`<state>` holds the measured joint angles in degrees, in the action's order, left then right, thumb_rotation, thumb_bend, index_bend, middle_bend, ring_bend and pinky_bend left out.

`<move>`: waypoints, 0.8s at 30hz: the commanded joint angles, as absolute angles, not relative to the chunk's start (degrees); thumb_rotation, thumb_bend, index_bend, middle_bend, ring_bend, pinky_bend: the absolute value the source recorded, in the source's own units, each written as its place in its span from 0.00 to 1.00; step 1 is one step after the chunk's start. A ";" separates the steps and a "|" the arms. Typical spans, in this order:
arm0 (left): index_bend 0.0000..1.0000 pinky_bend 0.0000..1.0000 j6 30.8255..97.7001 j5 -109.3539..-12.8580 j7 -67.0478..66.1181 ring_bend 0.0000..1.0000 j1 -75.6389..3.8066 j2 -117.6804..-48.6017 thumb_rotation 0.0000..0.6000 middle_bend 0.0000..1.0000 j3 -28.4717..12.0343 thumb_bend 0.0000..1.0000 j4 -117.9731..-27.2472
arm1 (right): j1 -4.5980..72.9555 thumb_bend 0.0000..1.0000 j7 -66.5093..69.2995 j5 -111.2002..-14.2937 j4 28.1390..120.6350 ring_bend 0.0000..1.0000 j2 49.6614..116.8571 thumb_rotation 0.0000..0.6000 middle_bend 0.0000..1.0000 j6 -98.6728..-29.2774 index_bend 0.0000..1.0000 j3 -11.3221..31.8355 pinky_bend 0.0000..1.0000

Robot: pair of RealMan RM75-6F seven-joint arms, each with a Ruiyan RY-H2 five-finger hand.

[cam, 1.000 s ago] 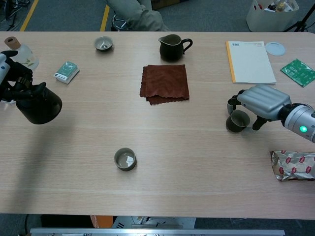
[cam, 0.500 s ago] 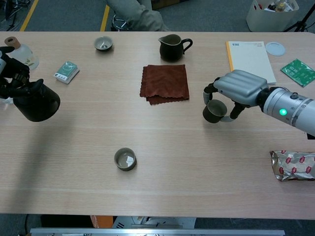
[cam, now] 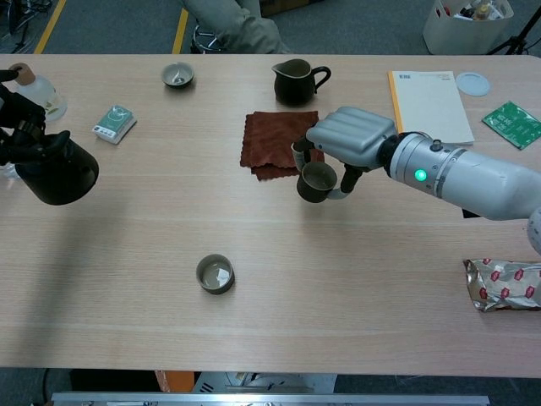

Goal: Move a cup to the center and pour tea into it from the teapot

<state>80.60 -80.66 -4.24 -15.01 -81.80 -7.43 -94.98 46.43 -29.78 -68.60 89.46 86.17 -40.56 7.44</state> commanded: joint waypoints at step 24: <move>0.94 0.07 81.42 -81.36 -6.12 0.79 -14.50 -80.39 1.00 1.00 -6.77 0.36 -96.95 | 63.58 0.16 -46.99 -47.97 83.45 0.30 101.93 1.00 0.40 -42.09 0.47 8.79 0.50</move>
